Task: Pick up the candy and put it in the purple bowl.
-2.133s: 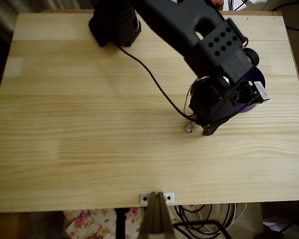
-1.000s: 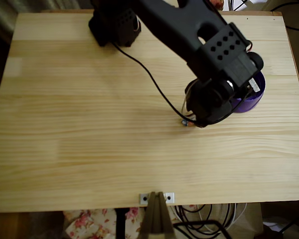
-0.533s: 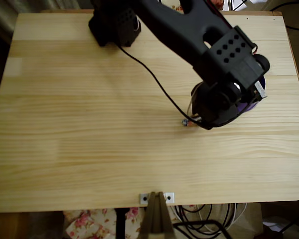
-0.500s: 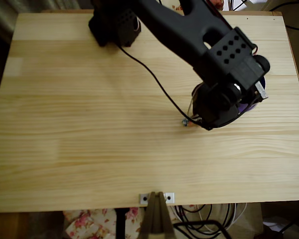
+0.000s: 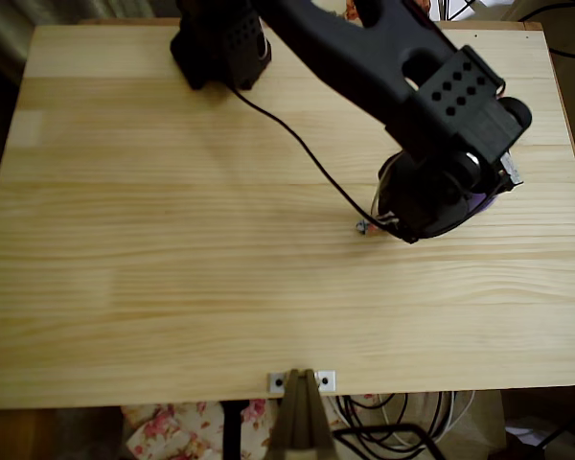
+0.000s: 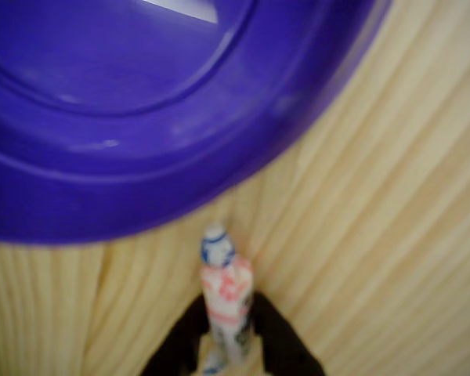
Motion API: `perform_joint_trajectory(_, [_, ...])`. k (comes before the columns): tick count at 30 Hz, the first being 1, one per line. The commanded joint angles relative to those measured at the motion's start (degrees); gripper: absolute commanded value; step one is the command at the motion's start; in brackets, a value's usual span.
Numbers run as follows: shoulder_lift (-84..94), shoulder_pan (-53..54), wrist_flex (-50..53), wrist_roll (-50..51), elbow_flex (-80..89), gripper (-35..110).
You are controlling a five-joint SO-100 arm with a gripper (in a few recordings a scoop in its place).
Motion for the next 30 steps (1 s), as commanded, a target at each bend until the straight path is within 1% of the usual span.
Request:
perform_joint_trajectory(1, [0.00, -0.26, 5.27, -0.44, -12.22, 1])
perform_joint_trajectory(8, [-10.02, 0.88, 20.74, 0.62, -39.46, 1])
perform_joint_trajectory(15, [-4.04, 1.23, 20.74, 2.64, -37.09, 0])
perform_joint_trajectory(21, [6.42, 0.09, 20.74, 5.63, -27.25, 0])
perform_joint_trajectory(30, [22.24, -5.01, 20.74, 14.24, -14.59, 0])
